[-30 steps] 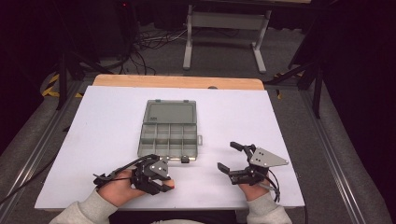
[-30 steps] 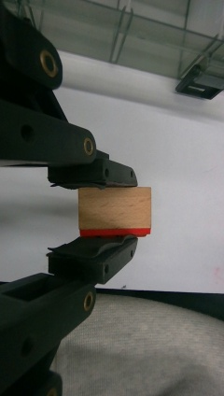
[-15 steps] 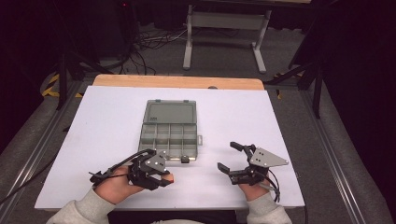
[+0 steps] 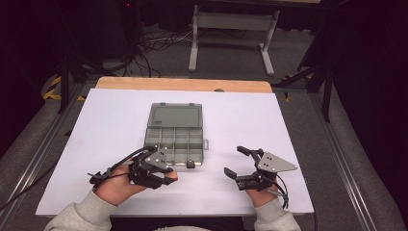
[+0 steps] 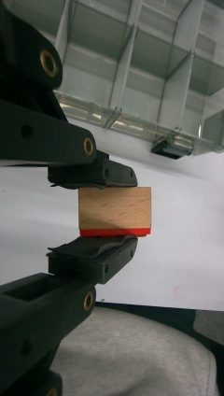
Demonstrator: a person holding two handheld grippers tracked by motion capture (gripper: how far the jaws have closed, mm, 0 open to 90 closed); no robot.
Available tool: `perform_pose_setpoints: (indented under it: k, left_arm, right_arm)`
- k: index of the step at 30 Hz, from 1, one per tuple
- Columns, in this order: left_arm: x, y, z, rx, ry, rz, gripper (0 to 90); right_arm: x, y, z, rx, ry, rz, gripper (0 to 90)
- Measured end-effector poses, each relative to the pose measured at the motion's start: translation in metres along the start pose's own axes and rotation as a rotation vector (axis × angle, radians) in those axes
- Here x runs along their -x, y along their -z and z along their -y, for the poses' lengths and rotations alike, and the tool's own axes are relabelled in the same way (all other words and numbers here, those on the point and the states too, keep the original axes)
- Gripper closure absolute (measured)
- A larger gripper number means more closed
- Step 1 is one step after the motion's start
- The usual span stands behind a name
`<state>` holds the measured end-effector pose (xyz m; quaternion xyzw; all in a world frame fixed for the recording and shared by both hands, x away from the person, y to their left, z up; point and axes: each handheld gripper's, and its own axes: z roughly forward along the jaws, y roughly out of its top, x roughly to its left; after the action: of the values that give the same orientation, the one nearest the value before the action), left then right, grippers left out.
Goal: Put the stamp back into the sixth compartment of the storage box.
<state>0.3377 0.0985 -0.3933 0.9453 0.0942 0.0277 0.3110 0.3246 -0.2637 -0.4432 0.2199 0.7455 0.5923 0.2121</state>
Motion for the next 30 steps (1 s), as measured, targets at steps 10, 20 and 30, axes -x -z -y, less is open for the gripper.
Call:
perform_pose_setpoints:
  k: [10,20,30]
  left_arm:
    - [-0.01,0.01,0.0,0.03,0.024,-0.029,65.9]
    - [-0.019,0.018,-0.001,0.055,0.051,-0.059,65.9]
    - [-0.029,0.016,-0.002,0.061,0.094,-0.098,66.0]
  right_arm:
    - [0.0,0.0,0.0,-0.002,-0.001,0.0,12.9]
    - [0.0,0.0,0.0,-0.003,-0.001,-0.002,13.0]
    - [0.0,-0.001,0.0,-0.003,-0.001,-0.001,13.0]
